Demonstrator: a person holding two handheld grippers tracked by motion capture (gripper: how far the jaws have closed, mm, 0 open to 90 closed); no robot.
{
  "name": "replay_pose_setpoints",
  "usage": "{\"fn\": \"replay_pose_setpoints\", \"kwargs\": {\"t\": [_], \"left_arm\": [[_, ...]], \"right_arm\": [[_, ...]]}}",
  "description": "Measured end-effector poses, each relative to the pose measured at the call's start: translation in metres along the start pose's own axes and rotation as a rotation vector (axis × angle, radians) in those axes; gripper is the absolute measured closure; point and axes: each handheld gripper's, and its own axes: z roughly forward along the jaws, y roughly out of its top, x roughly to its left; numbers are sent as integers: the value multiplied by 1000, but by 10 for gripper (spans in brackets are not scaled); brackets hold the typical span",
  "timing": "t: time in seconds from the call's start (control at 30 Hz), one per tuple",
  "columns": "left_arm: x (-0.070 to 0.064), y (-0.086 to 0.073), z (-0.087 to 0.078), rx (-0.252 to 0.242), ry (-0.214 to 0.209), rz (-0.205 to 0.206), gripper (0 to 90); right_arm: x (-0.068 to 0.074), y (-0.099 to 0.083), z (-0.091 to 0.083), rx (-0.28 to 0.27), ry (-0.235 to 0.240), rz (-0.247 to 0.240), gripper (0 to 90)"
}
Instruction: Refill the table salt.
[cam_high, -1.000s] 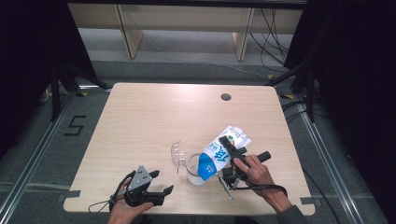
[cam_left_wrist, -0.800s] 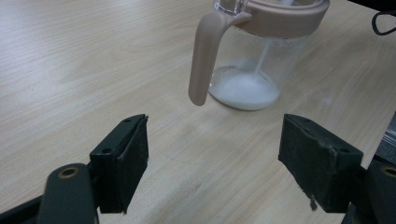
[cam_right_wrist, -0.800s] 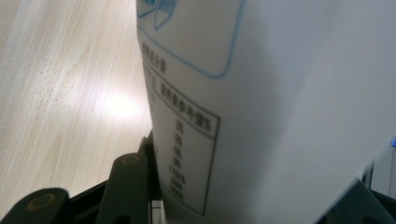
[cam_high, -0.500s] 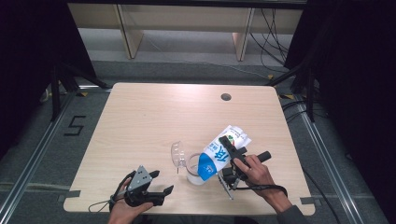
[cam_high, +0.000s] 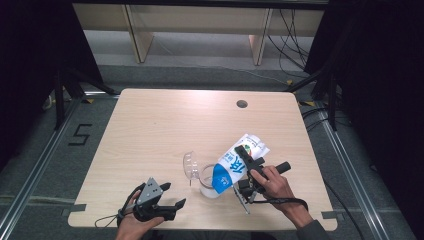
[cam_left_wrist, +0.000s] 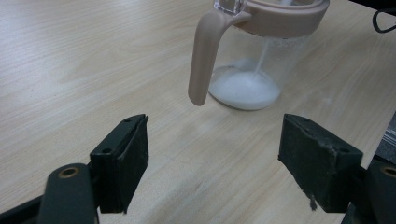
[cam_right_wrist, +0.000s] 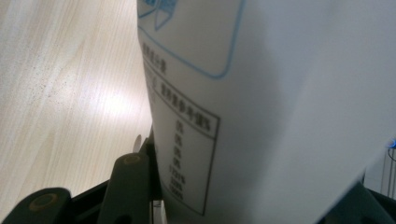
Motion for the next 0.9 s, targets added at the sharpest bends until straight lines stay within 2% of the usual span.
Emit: {"fn": "replay_pose_setpoints", "kwargs": {"t": [0.07, 0.1, 0.2, 0.23, 0.27, 0.37, 0.4, 0.47, 0.5, 0.53, 0.57, 0.67, 0.7, 0.73, 0.77, 0.8, 0.9], "left_arm": [[0, 0, 0, 2, 1, 0, 239], [1, 0, -1, 8, 0, 9, 239], [0, 0, 0, 3, 0, 2, 239], [0, 0, 0, 1, 1, -1, 239], [0, 0, 0, 0, -1, 1, 239], [0, 0, 0, 1, 1, -1, 239], [1, 0, 0, 2, 0, 4, 239], [1, 0, 0, 6, 0, 7, 239], [1, 0, 0, 5, 0, 7, 239], [1, 0, -1, 7, 0, 8, 240], [1, 0, 0, 6, -1, 7, 239], [1, 0, 0, -2, -2, 3, 239], [1, 0, 1, -3, -3, 2, 239], [1, 0, 1, -4, -5, 2, 239], [1, 0, 0, 4, -4, 7, 239], [1, 0, 1, 4, -7, -7, 239], [1, 0, 0, 8, -3, 4, 239]], "right_arm": [[0, 0, -1, 9, 9, -7, 540], [-3, 0, 0, -10, -5, -42, 541], [-4, 1, 0, -11, -8, -39, 542], [-1, 0, -1, 4, 5, -9, 544], [-4, 0, 0, -9, -4, -47, 544], [-4, 1, 0, -13, -15, -41, 544], [-1, 0, -1, 3, -2, -2, 545], [0, 0, 0, -3, -9, -6, 546], [-3, 1, 1, -20, -25, -39, 546], [0, 0, 0, -8, -17, 0, 546], [0, 0, -1, 8, 2, 3, 547], [0, 0, 0, 4, -1, -4, 548], [-3, 0, 0, -12, -11, -40, 549], [-1, 0, 0, 3, 1, -8, 548], [-3, 0, 0, -2, -1, -32, 548], [-4, 0, 0, 0, 1, -42, 548], [-4, 0, 0, -5, -6, -38, 549]]}}
